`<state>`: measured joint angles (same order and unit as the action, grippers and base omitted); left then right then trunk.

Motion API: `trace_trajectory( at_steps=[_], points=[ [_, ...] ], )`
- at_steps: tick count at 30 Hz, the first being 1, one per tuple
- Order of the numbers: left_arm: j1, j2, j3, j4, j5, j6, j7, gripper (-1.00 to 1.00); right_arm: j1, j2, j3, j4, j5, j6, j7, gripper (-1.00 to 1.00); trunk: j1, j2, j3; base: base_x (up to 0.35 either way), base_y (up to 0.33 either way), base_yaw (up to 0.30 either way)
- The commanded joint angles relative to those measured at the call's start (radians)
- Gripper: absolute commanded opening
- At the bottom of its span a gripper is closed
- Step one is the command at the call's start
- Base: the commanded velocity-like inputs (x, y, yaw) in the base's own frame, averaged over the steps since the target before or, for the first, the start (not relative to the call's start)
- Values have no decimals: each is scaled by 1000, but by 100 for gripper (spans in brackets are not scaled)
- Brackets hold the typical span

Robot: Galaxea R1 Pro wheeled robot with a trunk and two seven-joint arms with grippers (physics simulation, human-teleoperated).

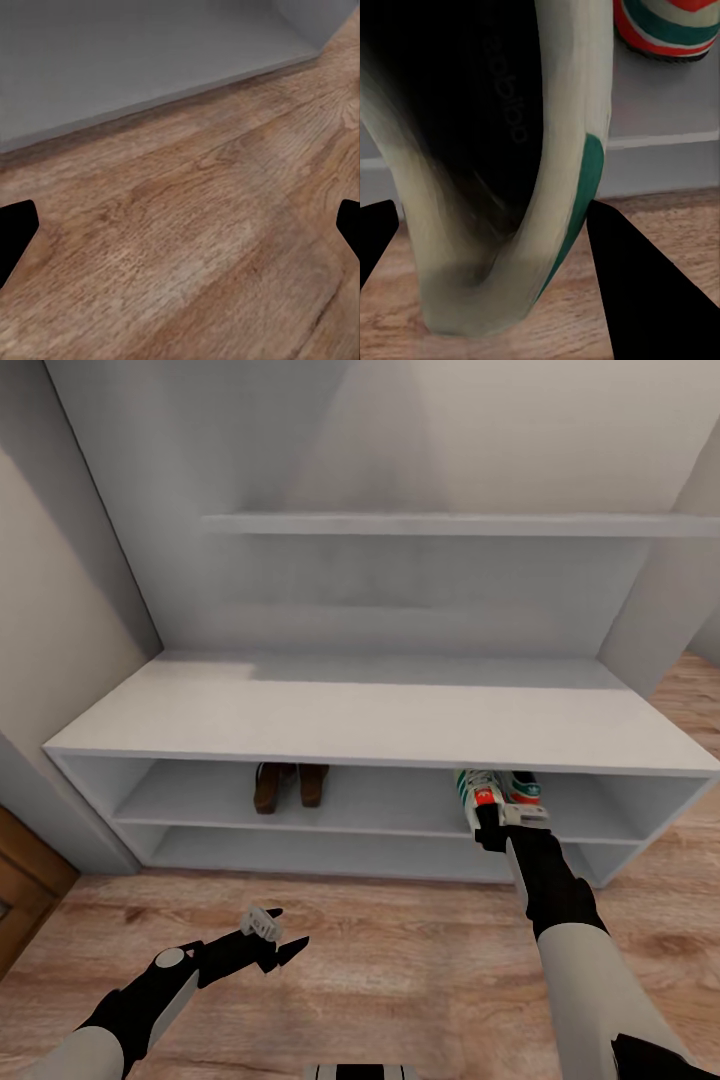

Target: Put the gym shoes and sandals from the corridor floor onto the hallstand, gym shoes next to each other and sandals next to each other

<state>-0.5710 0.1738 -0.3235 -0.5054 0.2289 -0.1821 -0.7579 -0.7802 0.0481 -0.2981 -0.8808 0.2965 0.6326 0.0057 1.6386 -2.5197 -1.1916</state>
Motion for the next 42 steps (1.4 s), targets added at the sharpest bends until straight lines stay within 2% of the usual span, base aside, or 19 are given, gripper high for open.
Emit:
trace_trajectory(
  at_steps=[1, 42],
  points=[
    [-1, 1, -8, 1, 6, -7, 2, 100, -1, 1, -3, -1, 1, 4, -1, -100, 0, 0, -1, 56, 0, 0],
    [-1, 1, -8, 1, 4, -7, 2, 100, -1, 3, -3, -1, 1, 4, -1, -100, 0, 0, -1, 50, -22, 0]
  ],
)
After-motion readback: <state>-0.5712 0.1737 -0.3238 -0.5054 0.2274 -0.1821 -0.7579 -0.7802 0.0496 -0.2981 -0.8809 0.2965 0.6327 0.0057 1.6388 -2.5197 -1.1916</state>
